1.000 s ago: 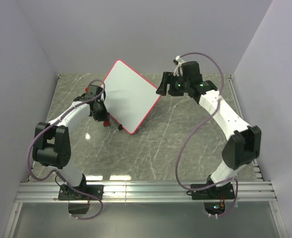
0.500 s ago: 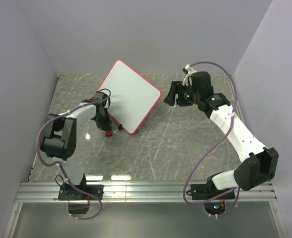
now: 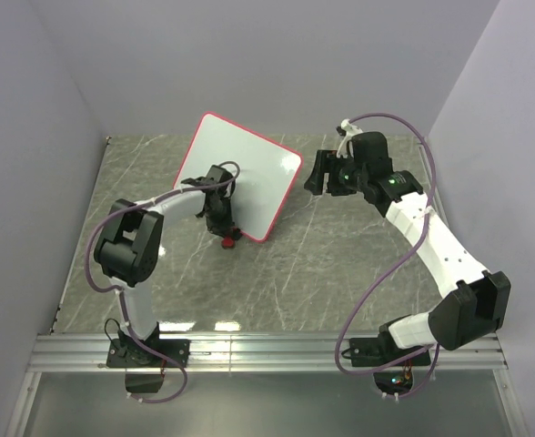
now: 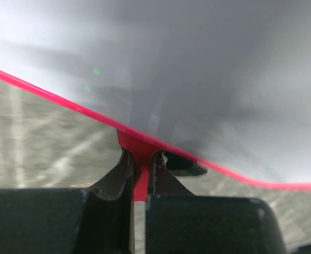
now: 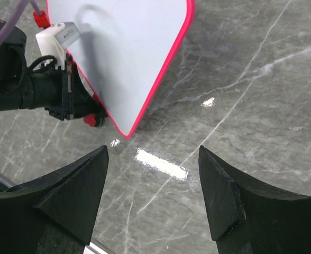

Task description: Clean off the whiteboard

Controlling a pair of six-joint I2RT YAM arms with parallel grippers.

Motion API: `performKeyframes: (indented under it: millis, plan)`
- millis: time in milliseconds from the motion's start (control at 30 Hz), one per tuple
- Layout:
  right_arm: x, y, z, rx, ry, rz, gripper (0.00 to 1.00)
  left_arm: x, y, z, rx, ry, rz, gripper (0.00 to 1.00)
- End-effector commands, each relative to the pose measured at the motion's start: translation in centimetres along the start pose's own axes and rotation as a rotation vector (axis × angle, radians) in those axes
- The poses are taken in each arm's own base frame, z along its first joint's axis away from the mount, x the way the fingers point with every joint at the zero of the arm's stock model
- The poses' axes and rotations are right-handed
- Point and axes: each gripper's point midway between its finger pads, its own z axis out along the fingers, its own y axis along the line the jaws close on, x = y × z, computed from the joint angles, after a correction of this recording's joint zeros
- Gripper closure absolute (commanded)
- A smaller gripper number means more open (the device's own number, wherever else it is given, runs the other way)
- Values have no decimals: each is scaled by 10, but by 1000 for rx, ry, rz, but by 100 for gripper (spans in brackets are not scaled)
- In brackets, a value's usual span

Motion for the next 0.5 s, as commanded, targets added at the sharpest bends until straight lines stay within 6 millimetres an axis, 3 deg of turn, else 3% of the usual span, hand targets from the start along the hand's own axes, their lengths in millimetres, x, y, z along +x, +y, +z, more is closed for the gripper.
performKeyframes:
  millis: [0, 267, 467]
  plan:
    - [-19, 0, -10, 5, -62, -35, 25, 47, -14, 10, 57, 172, 12, 100]
    - [-21, -7, -8, 17, -60, -51, 25, 60, -58, 11, 146, 222, 124, 100]
    - [-27, -10, -17, 26, -88, -53, 25, 60, -32, -1, 8, 190, 125, 100]
